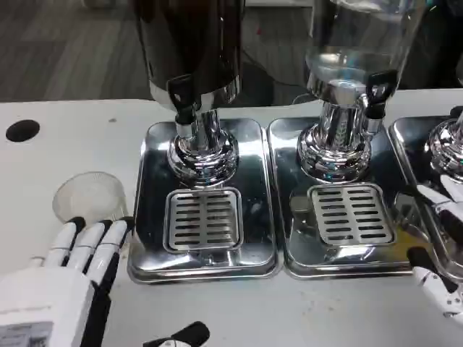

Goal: Grasp the cup under the faucet to collect the drink, then remove the cup.

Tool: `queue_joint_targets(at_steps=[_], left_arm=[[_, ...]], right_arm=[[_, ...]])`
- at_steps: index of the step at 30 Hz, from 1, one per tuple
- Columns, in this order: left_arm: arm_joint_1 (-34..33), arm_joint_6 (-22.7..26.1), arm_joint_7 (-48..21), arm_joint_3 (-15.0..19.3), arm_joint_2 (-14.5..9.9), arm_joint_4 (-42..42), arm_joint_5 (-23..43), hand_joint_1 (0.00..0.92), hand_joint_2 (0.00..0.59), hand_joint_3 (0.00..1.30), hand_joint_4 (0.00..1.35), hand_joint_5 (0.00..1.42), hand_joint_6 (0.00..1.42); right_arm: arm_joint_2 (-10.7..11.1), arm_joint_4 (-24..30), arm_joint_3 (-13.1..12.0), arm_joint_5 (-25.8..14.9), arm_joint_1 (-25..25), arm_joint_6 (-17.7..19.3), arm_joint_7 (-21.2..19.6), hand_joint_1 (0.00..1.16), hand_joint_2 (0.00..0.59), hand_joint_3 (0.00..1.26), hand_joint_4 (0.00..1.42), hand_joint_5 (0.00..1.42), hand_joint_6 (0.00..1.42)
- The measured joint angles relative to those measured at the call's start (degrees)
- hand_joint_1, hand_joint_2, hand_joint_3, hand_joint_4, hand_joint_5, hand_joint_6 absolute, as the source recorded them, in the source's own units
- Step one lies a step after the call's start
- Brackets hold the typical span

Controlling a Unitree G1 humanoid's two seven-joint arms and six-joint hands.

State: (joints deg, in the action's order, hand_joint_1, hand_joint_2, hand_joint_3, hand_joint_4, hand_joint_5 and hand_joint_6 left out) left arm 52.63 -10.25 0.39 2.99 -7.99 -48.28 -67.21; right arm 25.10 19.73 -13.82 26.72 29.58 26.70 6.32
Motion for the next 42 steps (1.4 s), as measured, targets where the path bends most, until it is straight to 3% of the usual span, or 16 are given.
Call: queue_joint_targets(at_steps=[5,8,22,42], left_arm=[[0.72,-0.44,0.3,-0.94,0.15,0.01,0.18,0.0,0.069,0.09,0.0,0.04,0.22],[0.78,-0.48,0.37,-1.29,0.2,0.0,0.16,0.0,0.07,0.09,0.0,0.04,0.22],[1.64,-0.71,3.41,-4.81,2.04,0.98,-0.74,0.0,0.075,0.09,0.0,0.04,0.22],[1.49,-0.53,4.44,-6.23,2.09,1.86,-0.76,0.0,0.07,0.1,0.0,0.05,0.22]], right_arm=[[-0.02,1.08,0.75,12.05,1.41,1.22,-4.81,0.38,0.522,0.1,0.0,0.0,0.0],[-0.18,1.11,1.21,13.36,1.72,1.29,-5.81,0.4,0.509,0.1,0.0,0.0,0.0],[-0.66,1.13,2.15,9.98,2.15,0.23,-5.96,0.44,0.49,0.11,0.0,0.0,0.0],[-0.74,1.13,3.6,8.77,2.23,-0.38,-5.83,0.45,0.489,0.12,0.0,0.0,0.0]])
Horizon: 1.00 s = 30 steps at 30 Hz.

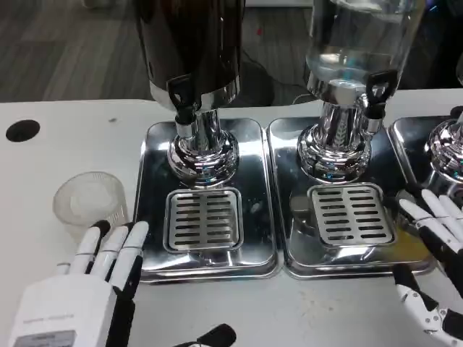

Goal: Grasp the cup under the faucet to collect the drink, then remove the cup.

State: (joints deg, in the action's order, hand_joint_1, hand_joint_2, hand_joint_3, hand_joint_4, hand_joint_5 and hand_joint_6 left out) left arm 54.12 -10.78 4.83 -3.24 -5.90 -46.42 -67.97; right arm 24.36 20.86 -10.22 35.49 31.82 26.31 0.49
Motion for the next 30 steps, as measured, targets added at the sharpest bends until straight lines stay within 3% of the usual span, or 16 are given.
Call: queue_joint_targets(at_steps=[6,16,24,30], left_arm=[[-0.86,0.59,0.0,0.06,0.05,0.55,0.4,0.0,0.069,0.1,0.0,0.05,0.22],[-4.76,2.78,-0.05,3.61,-0.12,2.71,5.48,0.0,0.076,0.12,0.02,0.11,0.28],[-14.71,11.06,-5.41,9.34,-1.21,6.06,9.98,0.0,0.078,0.14,0.08,0.19,0.34],[-19.11,15.7,-7.51,11.1,-2.36,7.93,11.01,0.0,0.063,0.14,0.09,0.21,0.37]], right_arm=[[-0.23,0.0,0.03,-0.82,0.02,-0.01,0.0,0.45,0.489,0.12,0.0,0.0,0.0],[-1.33,1.77,0.55,-1.29,1.42,-0.37,0.01,0.45,0.489,0.13,0.0,0.0,0.0],[-1.3,1.75,-0.01,-3.39,2.85,0.51,-0.01,0.45,0.489,0.15,0.0,0.0,0.0],[-1.23,0.68,-0.29,-3.93,3.25,1.5,-0.03,0.45,0.489,0.15,0.0,0.0,0.0]])
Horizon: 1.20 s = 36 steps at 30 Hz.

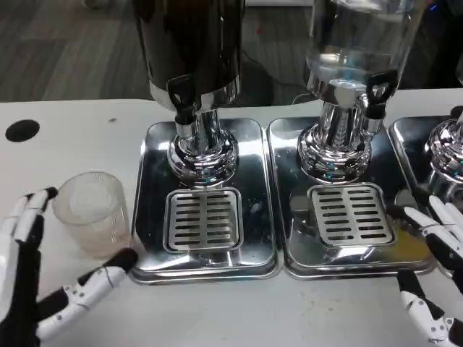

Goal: Grasp the cup under the faucet to collect the drink, then remove the cup.

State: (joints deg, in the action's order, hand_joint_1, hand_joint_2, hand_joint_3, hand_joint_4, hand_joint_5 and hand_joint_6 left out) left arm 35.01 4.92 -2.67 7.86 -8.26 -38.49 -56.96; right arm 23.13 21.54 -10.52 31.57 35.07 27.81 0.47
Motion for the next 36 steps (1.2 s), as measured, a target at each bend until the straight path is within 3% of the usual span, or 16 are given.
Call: queue_joint_targets(at_steps=[13,21,31,36], left_arm=[[-10.9,10.48,-3.2,0.66,-0.56,2.91,-2.1,0.0,0.048,0.14,0.09,0.25,0.4],[-19.59,16.52,-5.98,0.92,-4.1,7.33,-2.26,0.0,0.054,0.15,0.1,0.29,0.44],[-26.7,21.15,-6.64,-4.81,-7.01,16.48,-5.43,0.102,0.07,0.17,0.13,0.35,0.51],[-28.8,22.48,-6.64,-7.99,-7.19,19.41,-7.32,0.133,0.07,0.17,0.14,0.36,0.54]], right_arm=[[0.11,-2.16,-0.41,-1.88,1.05,2.46,-0.03,0.45,0.489,0.16,0.0,0.0,0.0],[0.14,-2.7,-0.57,-2.27,2.03,4.07,-0.02,0.45,0.489,0.17,0.0,0.0,0.0],[0.3,-3.16,-2.13,-4.17,3.67,5.84,-0.02,0.45,0.489,0.17,0.0,0.0,0.0],[0.33,-3.98,-2.3,-4.52,4.1,7.12,-0.01,0.45,0.489,0.17,0.0,0.0,0.0]])
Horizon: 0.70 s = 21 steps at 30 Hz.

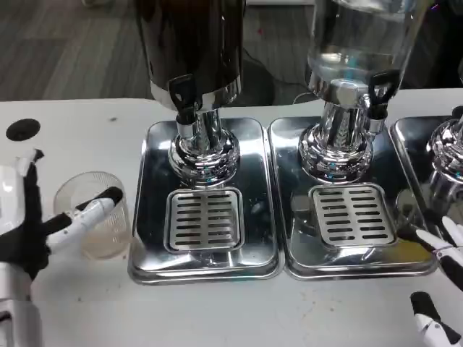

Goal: Grasp the cup under the faucet to collect the drink, then remove the cup.

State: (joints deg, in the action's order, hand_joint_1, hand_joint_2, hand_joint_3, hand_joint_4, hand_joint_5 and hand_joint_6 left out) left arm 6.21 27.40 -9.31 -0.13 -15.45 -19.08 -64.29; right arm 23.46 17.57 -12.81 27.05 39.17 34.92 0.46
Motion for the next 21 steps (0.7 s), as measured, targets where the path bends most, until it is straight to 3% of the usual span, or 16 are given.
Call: queue_joint_targets(at_steps=[21], left_arm=[[-6.79,5.94,-3.44,-8.84,-2.46,7.5,-5.93,0.176,0.059,0.17,0.16,0.39,0.56]], right_arm=[[1.1,-3.71,-0.35,-2.8,0.34,4.3,0.21,0.45,0.488,0.19,0.0,0.0,0.0]])
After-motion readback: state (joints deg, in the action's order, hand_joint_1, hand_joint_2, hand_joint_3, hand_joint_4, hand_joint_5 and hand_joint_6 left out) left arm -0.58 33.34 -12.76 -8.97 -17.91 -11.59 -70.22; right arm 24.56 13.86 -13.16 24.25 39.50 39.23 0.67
